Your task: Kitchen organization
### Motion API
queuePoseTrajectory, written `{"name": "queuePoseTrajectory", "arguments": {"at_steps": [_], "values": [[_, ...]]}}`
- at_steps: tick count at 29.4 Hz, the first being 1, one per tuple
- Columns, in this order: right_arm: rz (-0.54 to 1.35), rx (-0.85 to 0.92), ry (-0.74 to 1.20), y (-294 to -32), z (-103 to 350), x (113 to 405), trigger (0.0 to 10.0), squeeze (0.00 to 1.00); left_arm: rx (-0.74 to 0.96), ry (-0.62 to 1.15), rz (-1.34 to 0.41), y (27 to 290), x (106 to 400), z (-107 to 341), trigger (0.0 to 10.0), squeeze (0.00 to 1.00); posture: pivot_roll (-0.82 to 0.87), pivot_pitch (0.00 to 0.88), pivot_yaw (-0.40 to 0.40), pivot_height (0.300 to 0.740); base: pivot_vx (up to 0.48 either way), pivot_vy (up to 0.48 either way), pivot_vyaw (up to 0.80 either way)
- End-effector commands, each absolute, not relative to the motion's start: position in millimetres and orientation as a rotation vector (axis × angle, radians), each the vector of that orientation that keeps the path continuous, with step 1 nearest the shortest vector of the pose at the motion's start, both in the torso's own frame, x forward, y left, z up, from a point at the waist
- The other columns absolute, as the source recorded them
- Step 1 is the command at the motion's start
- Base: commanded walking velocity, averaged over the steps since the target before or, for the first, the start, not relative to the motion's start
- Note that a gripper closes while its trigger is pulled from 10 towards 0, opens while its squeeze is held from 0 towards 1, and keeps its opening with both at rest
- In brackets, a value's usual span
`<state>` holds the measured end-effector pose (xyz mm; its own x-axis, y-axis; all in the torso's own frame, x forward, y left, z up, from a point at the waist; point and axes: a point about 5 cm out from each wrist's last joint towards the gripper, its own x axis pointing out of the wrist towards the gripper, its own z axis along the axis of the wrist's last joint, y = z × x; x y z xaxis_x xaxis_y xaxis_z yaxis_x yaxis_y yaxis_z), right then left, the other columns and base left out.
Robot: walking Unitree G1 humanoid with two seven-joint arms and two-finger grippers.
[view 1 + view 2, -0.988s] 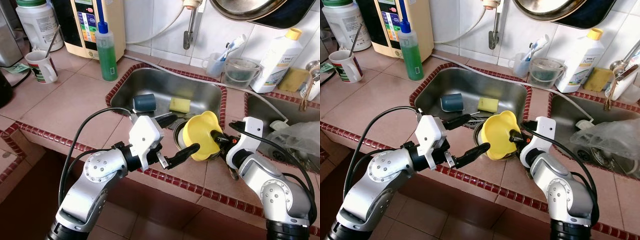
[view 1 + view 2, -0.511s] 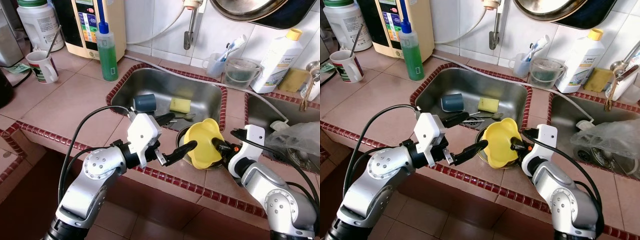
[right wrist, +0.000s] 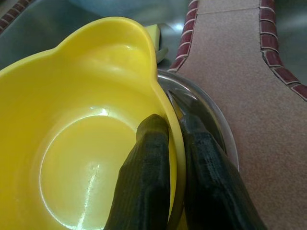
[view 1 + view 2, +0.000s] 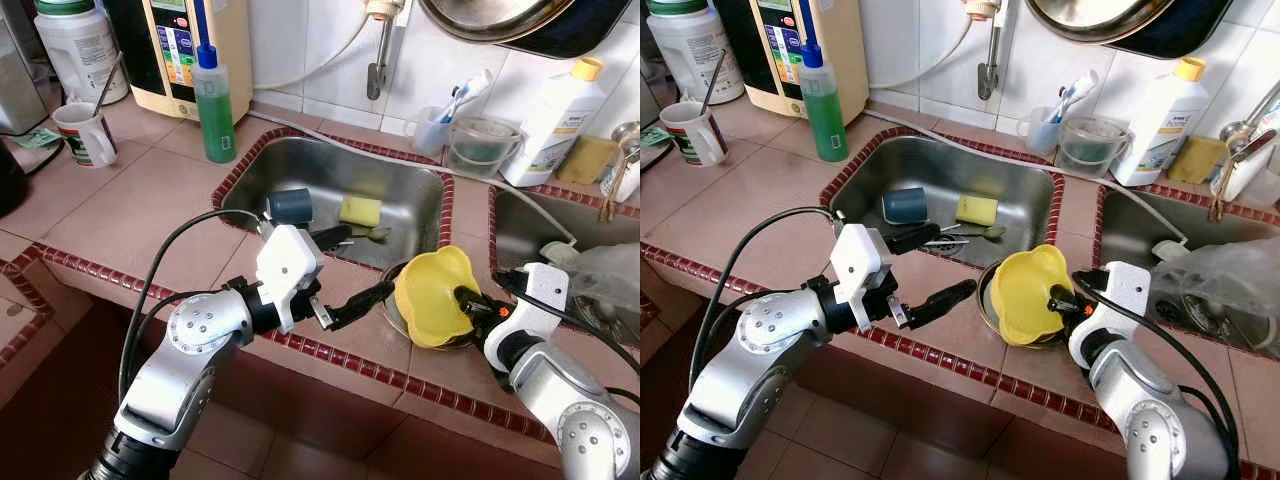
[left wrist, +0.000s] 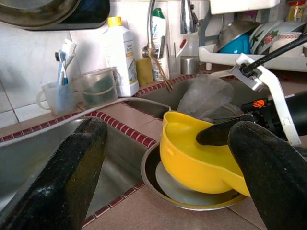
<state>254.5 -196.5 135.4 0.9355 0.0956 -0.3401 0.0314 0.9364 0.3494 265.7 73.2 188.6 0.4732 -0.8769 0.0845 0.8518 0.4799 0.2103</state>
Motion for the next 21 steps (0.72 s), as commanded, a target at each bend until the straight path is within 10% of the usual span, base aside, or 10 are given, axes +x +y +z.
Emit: {"name": "queuePoseTrajectory", "arguments": {"at_steps": [1, 21], "values": [[0.045, 0.358, 0.323, -199.4, 140.8, 254.5, 9.7, 0.0, 0.161, -0.208, -1.076, 71.9, 268.2, 193.0, 10.0, 0.0, 0.0, 0.06, -0.038, 0.74, 0.0, 0.0, 0.0], [0.349, 0.499, 0.145, -163.1, 140.5, 269.5, 10.0, 0.0, 0.175, -0.219, -1.056, 75.7, 269.6, 196.6, 10.0, 0.0, 0.04, 0.059, -0.04, 0.74, 0.0, 0.0, 0.0]]}}
